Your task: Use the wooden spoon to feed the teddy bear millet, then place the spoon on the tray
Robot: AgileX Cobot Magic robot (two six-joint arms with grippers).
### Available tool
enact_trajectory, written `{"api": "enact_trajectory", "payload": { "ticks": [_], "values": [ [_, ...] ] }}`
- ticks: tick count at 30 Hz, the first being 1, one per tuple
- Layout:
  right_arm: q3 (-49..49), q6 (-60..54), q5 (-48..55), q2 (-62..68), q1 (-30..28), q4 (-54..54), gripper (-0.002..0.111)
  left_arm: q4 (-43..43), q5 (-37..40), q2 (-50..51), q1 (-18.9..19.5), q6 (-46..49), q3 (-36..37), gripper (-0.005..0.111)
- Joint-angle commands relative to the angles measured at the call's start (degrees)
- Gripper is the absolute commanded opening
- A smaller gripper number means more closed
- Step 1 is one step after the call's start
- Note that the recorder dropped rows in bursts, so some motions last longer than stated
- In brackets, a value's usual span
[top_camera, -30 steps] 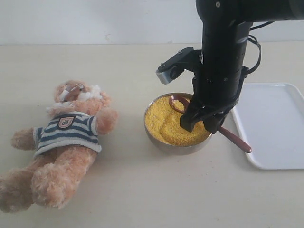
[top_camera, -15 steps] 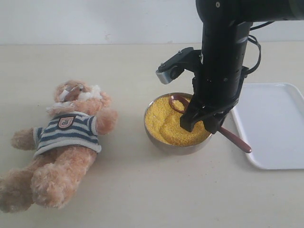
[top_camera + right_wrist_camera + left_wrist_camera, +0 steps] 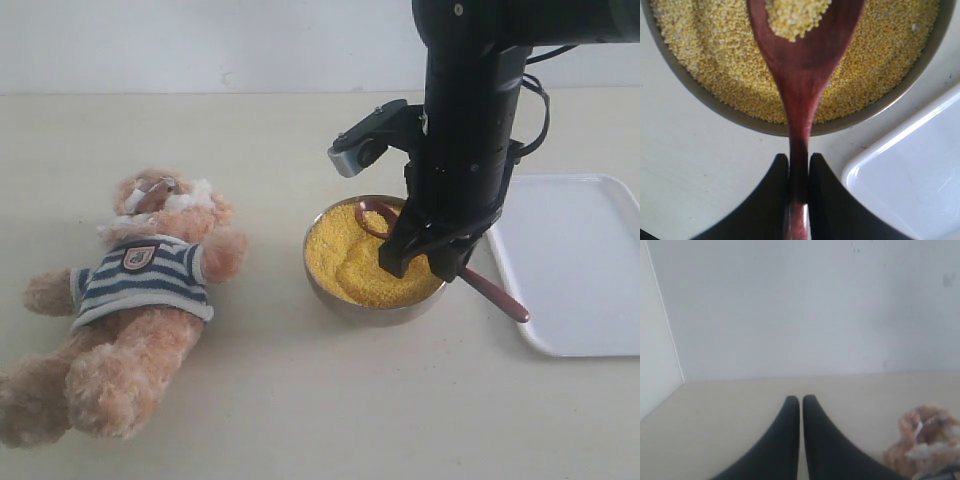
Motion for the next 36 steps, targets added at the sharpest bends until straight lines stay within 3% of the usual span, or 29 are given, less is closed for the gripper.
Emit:
{"api": "enact_trajectory", "payload": {
  "ticks": [1,6,8,13,15,22,24,26,28,32,36],
  "values": [
    [-0.2,-0.2,0.3,-0.7,-0.4,0.3,0.0,-1.5,-8.1,-0.2,0.2,-2.6,0.2,0.004],
    [-0.2,-0.3,0.3,-0.7,-0.4,0.3,0.0,-1.5,-13.3,-0.2,0.2,-4.1,0.2,0.004],
    [-0.2,-0.3,0.3,-0.7,-0.4,0.4,0.0,-1.5,-15.0,-0.2,0.2,-8.8,0.2,0.004],
    [-0.2,-0.3,0.3,-0.7,-0.4,0.6,0.0,-1.5,-17.7,-0.2,0.2,-37.5,0.2,0.004],
    [-0.2,-0.3,0.3,-0.7,-0.4,0.7,0.0,-1.4,-17.7,-0.2,0.2,-43.9,0.2,0.004],
    [-0.2,-0.8,0.3,-0.7,-0.4,1.9,0.0,-0.9,-16.9,-0.2,0.2,-45.8,0.2,0.004],
    [-0.2,-0.8,0.3,-0.7,-0.4,1.9,0.0,2.8,-16.7,-0.2,0.2,-45.8,0.2,0.004],
    [-0.2,-0.7,0.3,-0.7,-0.4,1.9,0.0,7.4,-11.5,-0.2,0.2,-47.4,-0.3,0.004],
    [-0.2,-0.7,0.3,-0.7,-0.4,1.9,0.0,11.1,-0.7,-0.2,0.2,-49.8,-4.0,0.004],
    [-0.2,-0.7,0.3,-0.7,-0.4,1.9,0.0,7.5,12.7,4.4,-1.9,-41.6,-10.4,0.004],
    [-0.2,-0.7,0.3,-0.7,-0.4,1.9,0.0,-8.4,21.4,15.4,-5.6,-15.1,-17.1,0.004]
  ]
}}
